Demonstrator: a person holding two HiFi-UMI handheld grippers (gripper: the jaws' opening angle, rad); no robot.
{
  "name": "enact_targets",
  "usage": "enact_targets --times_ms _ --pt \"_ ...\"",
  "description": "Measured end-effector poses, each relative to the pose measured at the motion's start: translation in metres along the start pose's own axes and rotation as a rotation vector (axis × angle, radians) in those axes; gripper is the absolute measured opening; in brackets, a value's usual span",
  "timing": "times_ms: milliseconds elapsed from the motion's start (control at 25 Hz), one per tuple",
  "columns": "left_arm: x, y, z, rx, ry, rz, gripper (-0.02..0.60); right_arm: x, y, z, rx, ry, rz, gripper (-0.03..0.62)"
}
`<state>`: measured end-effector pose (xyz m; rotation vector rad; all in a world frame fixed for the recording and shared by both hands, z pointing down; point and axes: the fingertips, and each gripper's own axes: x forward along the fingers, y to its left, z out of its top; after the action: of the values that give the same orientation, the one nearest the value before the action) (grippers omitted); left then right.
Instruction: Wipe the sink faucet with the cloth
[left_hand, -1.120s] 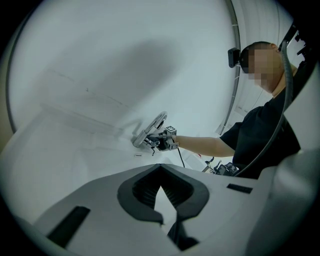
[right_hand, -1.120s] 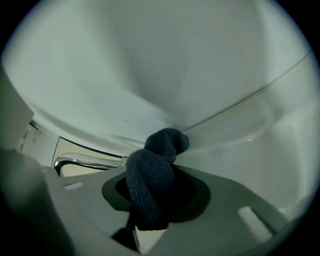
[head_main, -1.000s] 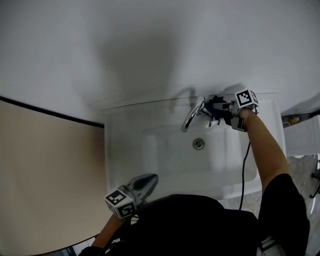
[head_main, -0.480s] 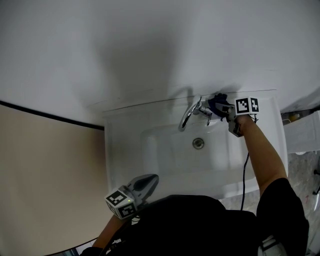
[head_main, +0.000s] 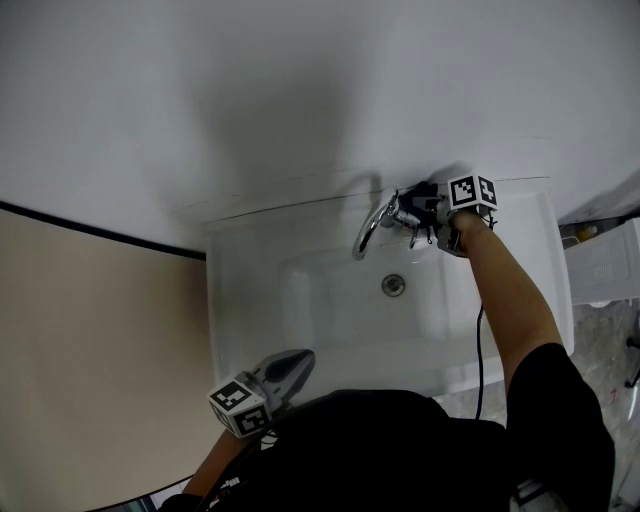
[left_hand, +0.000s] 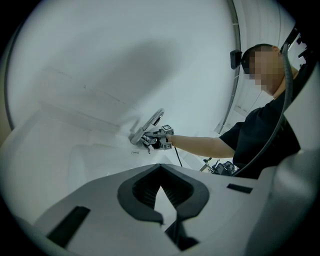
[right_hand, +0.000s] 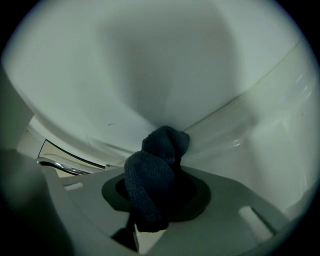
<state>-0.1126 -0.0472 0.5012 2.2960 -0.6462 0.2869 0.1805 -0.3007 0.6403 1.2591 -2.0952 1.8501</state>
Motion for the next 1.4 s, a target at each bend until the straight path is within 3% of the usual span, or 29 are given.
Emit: enact_targets --times_ms 360,600,680,840,1040,1160,1280,1400 --pt "0.005 -0.009 -0.005 -0.021 0.013 -0.028 -0.009 0.002 0.017 -0.007 -0.250 0.227 -0.021 0.103" --pt "0.005 -0.002 -0.002 0.002 0.007 -0.002 -0.009 -0.014 0.043 -0.025 -0.285 0.385 0.131 0.103" --pt "0.005 -0.002 -0.002 0.005 0.004 -0.006 -0.009 -0.021 0.044 -0.030 -0.295 0.399 0.155 0.104" --pt "0.001 0.000 -0.001 0.003 -0.006 -0.006 -0.009 -0.032 0.039 -0.037 -0.242 0.334 0.189 0.104" --pt "-0.003 0.000 -0.003 -0.013 -0.012 -0.004 -0.009 -0.044 0.033 -0.100 -0.260 0.366 0.250 0.106" --pt "-0.002 -0.002 -0.002 -0.014 -0.006 -0.010 -0.009 -0.043 0.014 -0.105 -0.217 0.205 0.186 0.109" --pt "-0.002 -0.006 -0.001 -0.011 0.002 -0.008 -0.009 -0.052 -0.001 -0.062 -0.098 -0.086 0.147 0.109" --pt "-0.002 -0.009 -0.004 -0.004 0.015 -0.001 -0.009 -0.049 -0.013 -0.025 -0.044 -0.220 0.092 0.109"
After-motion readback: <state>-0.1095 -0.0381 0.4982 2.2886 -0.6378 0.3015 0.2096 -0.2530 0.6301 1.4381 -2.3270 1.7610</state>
